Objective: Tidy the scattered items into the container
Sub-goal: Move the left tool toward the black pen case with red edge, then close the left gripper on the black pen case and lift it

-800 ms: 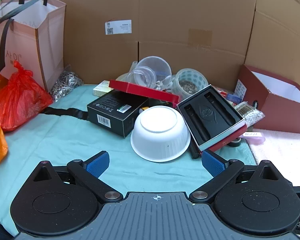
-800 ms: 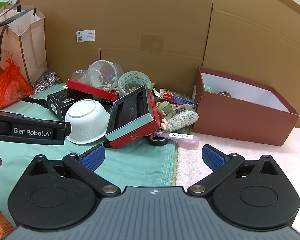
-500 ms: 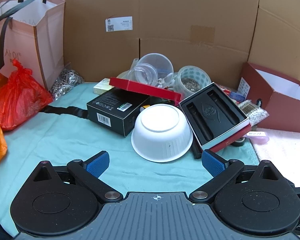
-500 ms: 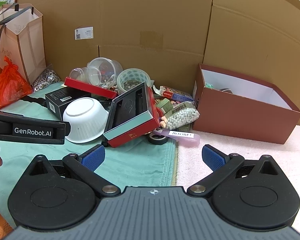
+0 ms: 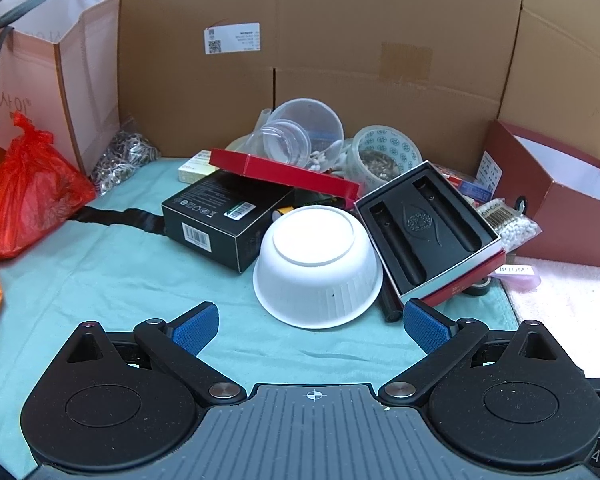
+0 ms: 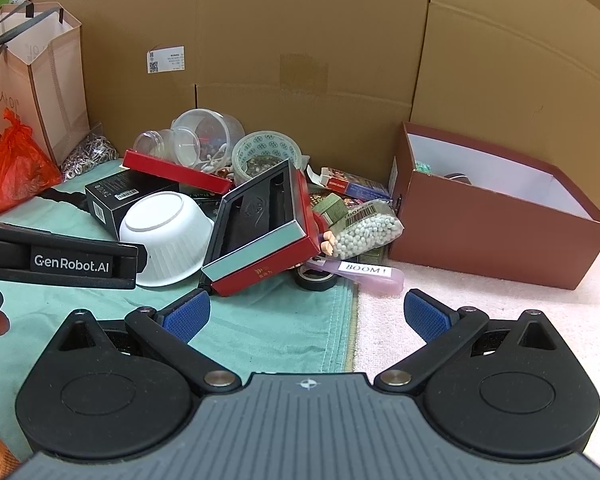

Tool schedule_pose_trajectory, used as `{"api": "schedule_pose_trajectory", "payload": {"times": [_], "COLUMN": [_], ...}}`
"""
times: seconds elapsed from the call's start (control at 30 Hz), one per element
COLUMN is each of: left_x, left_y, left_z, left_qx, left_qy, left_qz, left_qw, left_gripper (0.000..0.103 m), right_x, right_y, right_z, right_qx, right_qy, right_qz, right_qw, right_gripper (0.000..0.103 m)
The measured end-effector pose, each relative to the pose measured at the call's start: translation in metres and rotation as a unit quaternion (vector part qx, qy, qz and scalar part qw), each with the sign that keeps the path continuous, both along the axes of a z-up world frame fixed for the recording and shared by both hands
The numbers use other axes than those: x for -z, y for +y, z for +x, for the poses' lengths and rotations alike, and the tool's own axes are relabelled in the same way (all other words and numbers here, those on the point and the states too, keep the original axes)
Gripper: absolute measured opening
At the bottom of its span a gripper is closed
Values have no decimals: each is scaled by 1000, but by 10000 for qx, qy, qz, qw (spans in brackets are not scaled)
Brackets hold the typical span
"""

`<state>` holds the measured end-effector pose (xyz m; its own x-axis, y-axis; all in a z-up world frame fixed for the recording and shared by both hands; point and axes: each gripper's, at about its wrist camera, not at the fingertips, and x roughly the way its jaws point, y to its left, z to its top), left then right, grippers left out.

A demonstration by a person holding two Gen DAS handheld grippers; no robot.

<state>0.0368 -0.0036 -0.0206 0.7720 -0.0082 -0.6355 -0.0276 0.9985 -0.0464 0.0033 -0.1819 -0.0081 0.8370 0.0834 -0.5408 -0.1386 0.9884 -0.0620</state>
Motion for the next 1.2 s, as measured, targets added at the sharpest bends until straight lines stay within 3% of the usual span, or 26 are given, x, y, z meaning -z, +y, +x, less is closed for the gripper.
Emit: {"api": "schedule_pose_trajectory", "payload": {"times": [0.47, 0.73, 0.83, 1.0, 1.07, 1.2], "left_x": [7, 17, 21, 23, 25, 35], "left_y": [-4, 8, 14, 15, 10, 1], "left_z": [13, 28, 34, 46, 49, 54], "left_qx": [99, 255, 254, 379, 446, 625], "left_qy": [48, 324, 387, 451, 472, 609], "left_qz": [-43, -818, -1109, -1444, -1485, -1463], "left_qw": [9999, 9958, 9928, 9878, 9868, 9854], "left_gripper": [103, 103, 97, 93, 87, 87], "right_x": [1, 3, 4, 1, 0, 1], "right_y": [-1, -1, -4, -17, -20, -25], "right_z": [16, 29, 34, 49, 54, 65], "right_qx": [-14, -96, -82, 39, 29, 8], "right_qy": [14, -58, -153, -226, -251, -265], "right_qz": [32, -43, -47, 333, 434, 439], "right_qw": [10000, 9999, 9998, 9992, 9987, 9987], "right_gripper": [103, 103, 103, 102, 101, 97]}}
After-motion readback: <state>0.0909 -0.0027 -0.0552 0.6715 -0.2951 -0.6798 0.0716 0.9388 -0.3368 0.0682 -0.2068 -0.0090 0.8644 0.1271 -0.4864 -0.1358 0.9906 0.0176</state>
